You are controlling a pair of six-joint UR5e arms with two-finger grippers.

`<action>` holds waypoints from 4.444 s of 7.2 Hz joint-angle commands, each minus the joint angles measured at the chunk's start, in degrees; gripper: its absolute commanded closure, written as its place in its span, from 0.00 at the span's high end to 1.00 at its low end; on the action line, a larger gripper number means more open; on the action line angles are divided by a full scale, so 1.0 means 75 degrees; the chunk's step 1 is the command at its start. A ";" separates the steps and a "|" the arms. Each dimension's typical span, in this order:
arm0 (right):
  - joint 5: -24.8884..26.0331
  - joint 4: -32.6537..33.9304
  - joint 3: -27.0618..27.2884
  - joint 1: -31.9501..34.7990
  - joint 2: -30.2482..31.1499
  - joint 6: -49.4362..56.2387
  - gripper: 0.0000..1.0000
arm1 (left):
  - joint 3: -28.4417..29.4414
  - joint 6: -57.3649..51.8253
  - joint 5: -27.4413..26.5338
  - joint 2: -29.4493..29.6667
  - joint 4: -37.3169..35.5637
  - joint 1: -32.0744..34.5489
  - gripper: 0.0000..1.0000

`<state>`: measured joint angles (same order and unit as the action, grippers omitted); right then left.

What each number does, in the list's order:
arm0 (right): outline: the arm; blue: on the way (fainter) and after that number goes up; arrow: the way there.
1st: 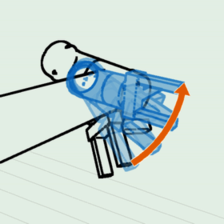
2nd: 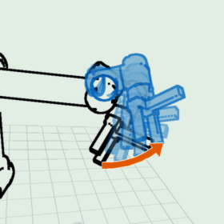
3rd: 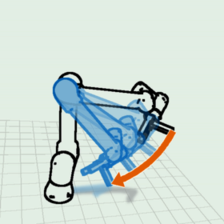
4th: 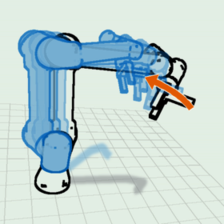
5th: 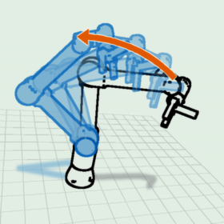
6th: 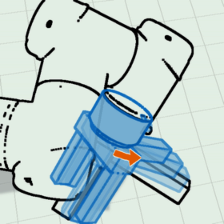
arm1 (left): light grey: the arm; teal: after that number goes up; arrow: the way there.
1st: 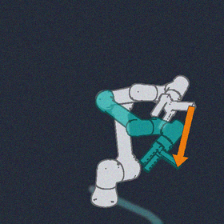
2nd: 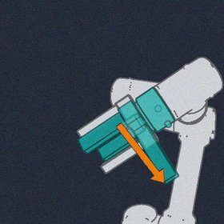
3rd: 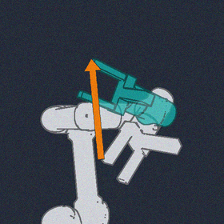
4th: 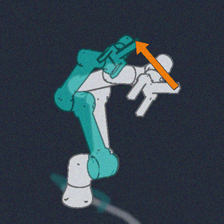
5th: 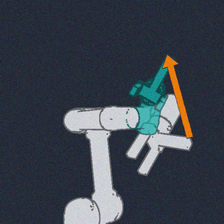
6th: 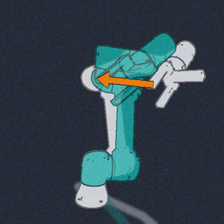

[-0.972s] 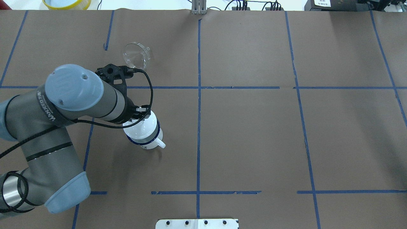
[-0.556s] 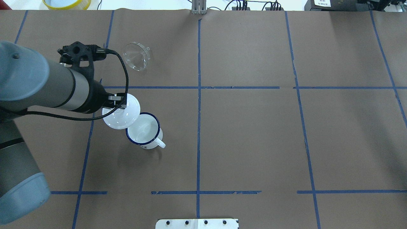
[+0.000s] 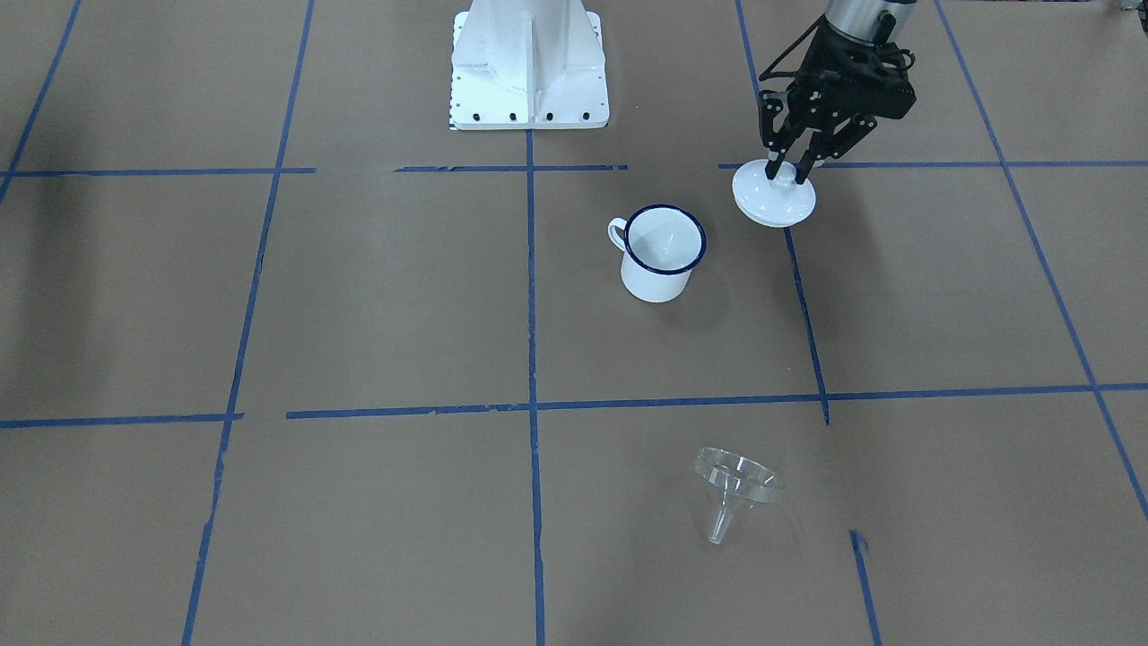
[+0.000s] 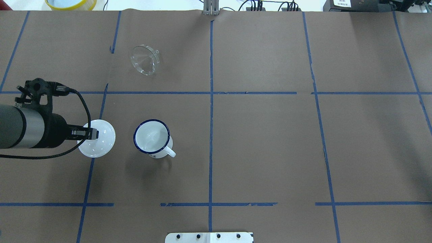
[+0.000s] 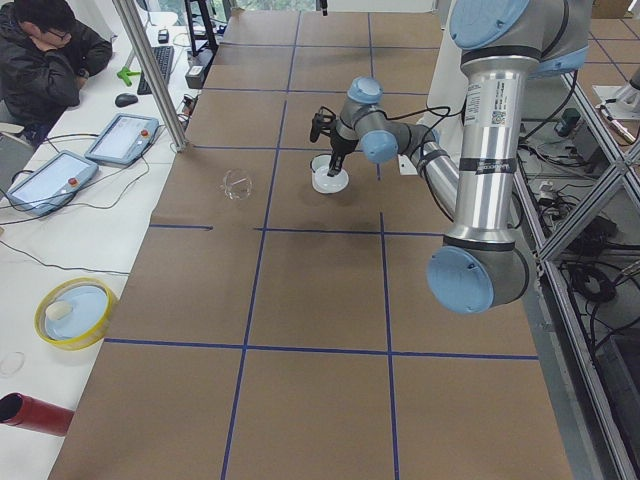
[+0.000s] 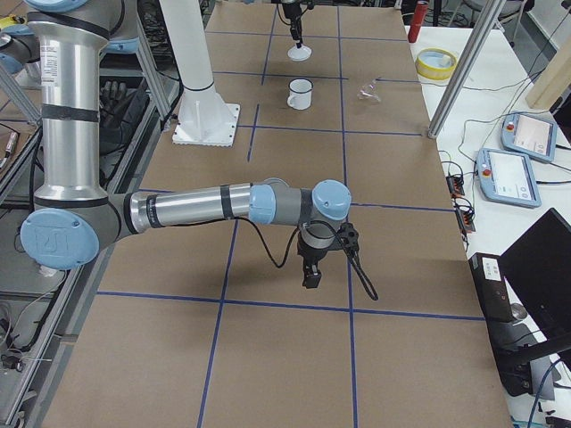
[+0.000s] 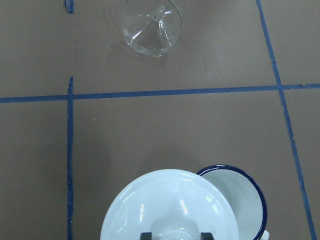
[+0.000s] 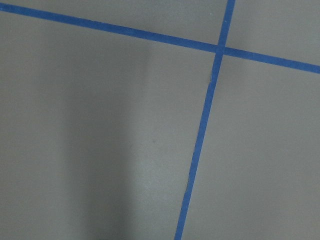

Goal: Place funnel on cup
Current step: 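Lift the white lid off the mug toward the robot with the left gripper, then lower the lid onto the table beside the mug and open the left gripper, then move the left gripper up to the clear glass funnel, then lower the left gripper and grasp the glass funnel's rim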

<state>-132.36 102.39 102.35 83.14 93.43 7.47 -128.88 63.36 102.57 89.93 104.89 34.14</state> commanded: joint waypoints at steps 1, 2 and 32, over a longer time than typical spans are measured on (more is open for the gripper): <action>0.0000 0.0000 -0.0006 0.0000 0.0000 0.0000 1.00 | 0.0751 0.0388 -0.0421 -0.0191 0.0464 -0.0578 0.00; 0.0000 0.0000 0.0006 0.0000 0.0000 0.0000 1.00 | 0.1148 0.0446 -0.0434 -0.0028 0.0545 -0.0708 0.00; 0.0000 0.0000 0.0006 0.0000 0.0000 0.0000 1.00 | 0.7855 0.7642 -0.2707 0.4814 0.5222 0.1201 0.38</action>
<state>-132.36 102.39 102.39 83.15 93.43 7.47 -70.38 120.59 82.92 126.04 144.00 43.12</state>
